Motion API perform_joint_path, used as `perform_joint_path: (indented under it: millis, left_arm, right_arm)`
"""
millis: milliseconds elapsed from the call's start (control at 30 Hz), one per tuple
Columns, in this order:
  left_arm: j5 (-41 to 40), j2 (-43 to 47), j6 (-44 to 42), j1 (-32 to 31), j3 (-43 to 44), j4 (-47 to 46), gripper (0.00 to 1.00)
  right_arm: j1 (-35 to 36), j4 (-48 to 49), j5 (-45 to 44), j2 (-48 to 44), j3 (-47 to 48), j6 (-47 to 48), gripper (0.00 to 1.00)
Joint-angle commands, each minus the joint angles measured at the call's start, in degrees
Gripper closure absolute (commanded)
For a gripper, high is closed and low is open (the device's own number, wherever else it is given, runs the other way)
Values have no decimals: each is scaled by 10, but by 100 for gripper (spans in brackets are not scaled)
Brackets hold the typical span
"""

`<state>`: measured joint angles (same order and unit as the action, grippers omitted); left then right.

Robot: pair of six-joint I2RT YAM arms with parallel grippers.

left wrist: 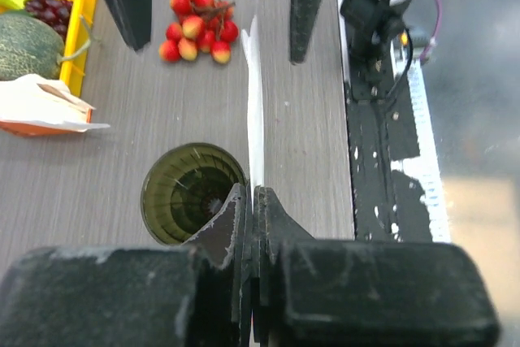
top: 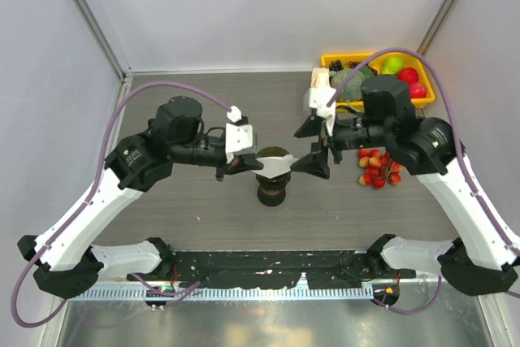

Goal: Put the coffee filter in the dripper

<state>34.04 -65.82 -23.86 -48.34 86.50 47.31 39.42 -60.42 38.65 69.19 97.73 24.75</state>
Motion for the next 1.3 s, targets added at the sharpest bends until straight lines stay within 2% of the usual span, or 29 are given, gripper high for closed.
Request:
perform_joint_path:
  millis: [0, 33, 67, 133, 200, 367, 433, 500, 533, 567, 600, 633, 667, 700, 733, 800, 833, 967, 1033, 1133, 1267]
  left_arm:
    - [84, 33, 156, 53, -7, -119, 100]
    - [97, 38, 206, 66, -12, -154, 100]
    - [109, 44, 250, 80, -20, -183, 100]
    - [129, 49, 326, 98, -38, -242, 100]
    - [148, 52, 409, 109, -58, -319, 100]
    - [157, 52, 553, 139, -107, -469, 100]
    - [161, 56, 605, 149, -135, -550, 100]
    - [161, 60, 632, 150, -154, -592, 100]
    - [160, 60, 641, 152, -160, -604, 100]
    - [159, 61, 645, 151, -164, -607, 100]
    - [157, 61, 646, 153, -167, -608, 100]
    - [156, 64, 644, 153, -171, -607, 100]
    - [157, 65, 637, 152, -171, -596, 100]
    - [154, 67, 621, 153, -165, -570, 95]
    - [155, 71, 591, 153, -162, -528, 86]
    - [164, 80, 525, 154, -150, -444, 57]
    - [169, 86, 487, 156, -143, -400, 48]
    - [168, 108, 296, 157, -98, -208, 26]
    - [158, 119, 251, 158, -83, -163, 23]
    - [159, 130, 246, 158, -75, -147, 23]
    - [199, 131, 289, 157, -88, -166, 36]
  right_arm:
    - [-52, 188, 4, -87, -74, -99, 14]
    - [-64, 256, 21, -99, -102, -122, 11]
    - [-66, 274, 29, -111, -127, -135, 10]
    - [-66, 306, 61, -100, -139, -154, 0]
    - [-67, 349, 83, -97, -163, -192, 4]
    - [-66, 445, 159, -65, -168, -294, 4]
    - [-66, 481, 165, -57, -168, -324, 2]
    - [-67, 495, 165, -51, -166, -334, 19]
    - [-66, 514, 167, -51, -169, -346, 33]
    - [-67, 520, 170, -49, -170, -351, 42]
    - [-66, 527, 177, -47, -170, -357, 56]
    - [-66, 531, 179, -47, -172, -359, 63]
    - [-68, 533, 181, -49, -171, -359, 80]
    - [-66, 531, 181, -49, -171, -357, 89]
    - [-67, 512, 181, -51, -170, -340, 95]
    - [-67, 467, 184, -56, -163, -300, 95]
    - [-65, 432, 183, -58, -163, -262, 95]
    - [-30, 295, 147, -69, -164, -107, 95]
    - [-6, 255, 129, -74, -177, -58, 95]
    - [7, 235, 126, -77, -201, -38, 95]
    - [38, 197, 111, -70, -204, 0, 95]
